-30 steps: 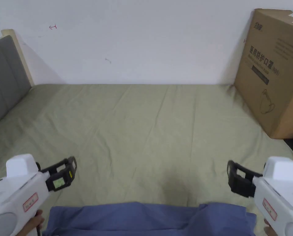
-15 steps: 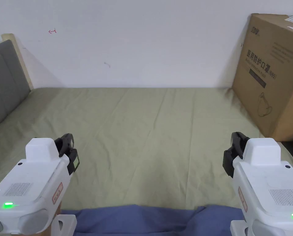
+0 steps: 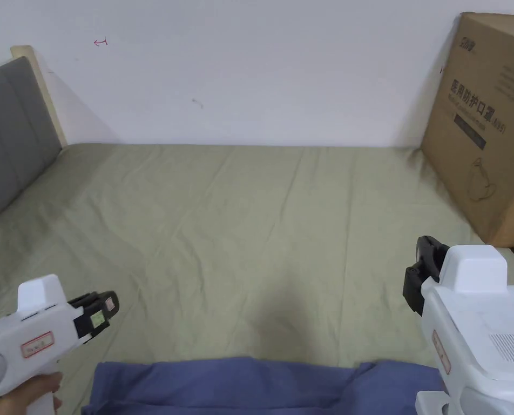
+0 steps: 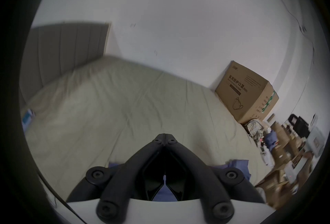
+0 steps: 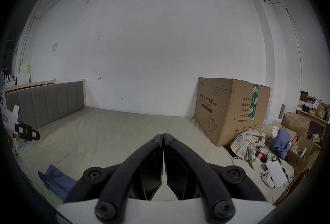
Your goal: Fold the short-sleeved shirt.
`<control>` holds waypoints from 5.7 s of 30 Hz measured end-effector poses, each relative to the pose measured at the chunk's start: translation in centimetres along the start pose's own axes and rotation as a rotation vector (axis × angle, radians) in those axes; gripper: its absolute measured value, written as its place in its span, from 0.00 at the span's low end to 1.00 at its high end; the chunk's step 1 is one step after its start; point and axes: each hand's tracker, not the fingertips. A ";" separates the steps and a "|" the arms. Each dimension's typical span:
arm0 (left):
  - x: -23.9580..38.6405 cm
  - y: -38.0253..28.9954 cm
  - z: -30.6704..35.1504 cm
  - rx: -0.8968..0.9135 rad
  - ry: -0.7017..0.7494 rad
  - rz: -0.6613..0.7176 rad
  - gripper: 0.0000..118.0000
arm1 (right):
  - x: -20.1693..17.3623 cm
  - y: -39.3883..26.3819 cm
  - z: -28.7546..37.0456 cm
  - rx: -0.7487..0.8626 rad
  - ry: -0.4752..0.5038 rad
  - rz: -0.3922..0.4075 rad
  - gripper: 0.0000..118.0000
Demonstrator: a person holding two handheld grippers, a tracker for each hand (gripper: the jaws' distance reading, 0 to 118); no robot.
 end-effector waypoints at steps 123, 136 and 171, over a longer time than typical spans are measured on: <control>14.6 -21.2 -14.6 -0.431 -0.018 -0.440 0.00 | 9.2 -3.3 1.0 -0.129 -0.120 -0.060 0.00; 9.8 -11.8 -8.9 -0.305 -0.204 -0.147 0.00 | 7.8 -2.9 0.9 -0.120 -0.092 -0.061 0.00; -0.4 -10.9 -11.0 -0.482 -0.120 0.005 0.07 | 5.7 -2.6 -0.5 -0.147 -0.056 -0.018 0.00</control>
